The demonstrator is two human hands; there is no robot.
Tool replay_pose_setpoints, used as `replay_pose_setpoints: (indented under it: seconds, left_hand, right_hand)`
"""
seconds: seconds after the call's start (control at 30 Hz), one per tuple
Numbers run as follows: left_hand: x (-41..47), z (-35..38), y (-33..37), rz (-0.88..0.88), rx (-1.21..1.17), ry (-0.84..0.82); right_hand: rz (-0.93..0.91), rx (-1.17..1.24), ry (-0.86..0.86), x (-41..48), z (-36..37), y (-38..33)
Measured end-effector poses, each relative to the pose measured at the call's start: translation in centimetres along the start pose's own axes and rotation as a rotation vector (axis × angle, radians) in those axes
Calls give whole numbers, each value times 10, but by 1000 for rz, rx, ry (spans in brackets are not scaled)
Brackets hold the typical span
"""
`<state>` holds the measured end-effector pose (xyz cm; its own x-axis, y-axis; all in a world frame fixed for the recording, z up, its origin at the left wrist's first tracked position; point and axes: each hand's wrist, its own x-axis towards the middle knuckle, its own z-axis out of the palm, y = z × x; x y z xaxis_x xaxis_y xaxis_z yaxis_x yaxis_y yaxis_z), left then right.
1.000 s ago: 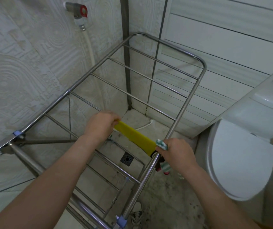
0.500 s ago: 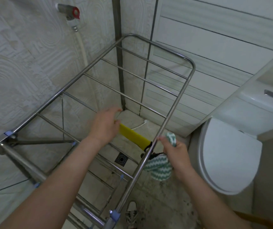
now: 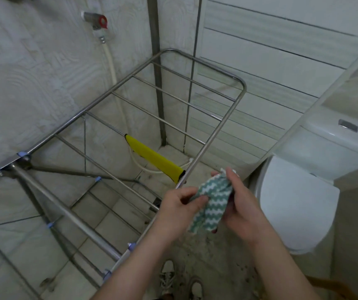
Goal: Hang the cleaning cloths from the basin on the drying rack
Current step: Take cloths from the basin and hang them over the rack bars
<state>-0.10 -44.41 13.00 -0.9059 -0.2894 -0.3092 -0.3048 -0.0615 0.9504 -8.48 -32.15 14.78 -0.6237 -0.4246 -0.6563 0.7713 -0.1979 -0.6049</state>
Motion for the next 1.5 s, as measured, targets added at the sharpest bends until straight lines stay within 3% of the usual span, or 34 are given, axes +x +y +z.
replay_pose_setpoints:
  seconds: [0.1,0.17,0.33,0.53,0.6,0.7,0.87,1.0,1.1,1.2,1.3,1.4,1.5]
  left_hand:
    - [-23,-6,15,-63,-436,65]
    - [-31,-15,24,31,-507,161]
    - [-64,-39,49,234,-158,349]
    - [-91,-46,73,188,260,-156]
    - [-96,-47,75,179,338,-177]
    - [-105,-61,69,158,305,27]
    - [-115,-115,55,102,638,327]
    - [-122,-154,56,208,734,633]
    - [-123,-178,57,249,787,718]
    - [-127,-192,55,238,764,606]
    - [-133,-194,59,243,537,501]
    - [-124,-199,55,239,467,483]
    - [-98,-208,29,106,521,494]
  right_hand:
    - [-16,36,-201,-17,0,-3]
    - [-16,77,-251,-25,-2,-6]
    - [-194,-321,-399,-53,7,-16]
    - [-471,-680,-559,-84,61,-33]
    - [-549,-759,-582,-90,80,-40]
    - [-648,-847,-593,-94,103,-53]
    - [-918,-1133,-422,-82,129,-67]
    - [-1031,-1147,-361,-65,141,-58]
    - [-1020,-1143,-327,-52,148,-50]
    - [-1015,-1206,-305,-47,147,-46]
    - [-961,-1193,-312,-48,148,-52]
    - [-859,-1197,-317,-31,154,-56]
    - [-743,-1221,-270,6,162,-37]
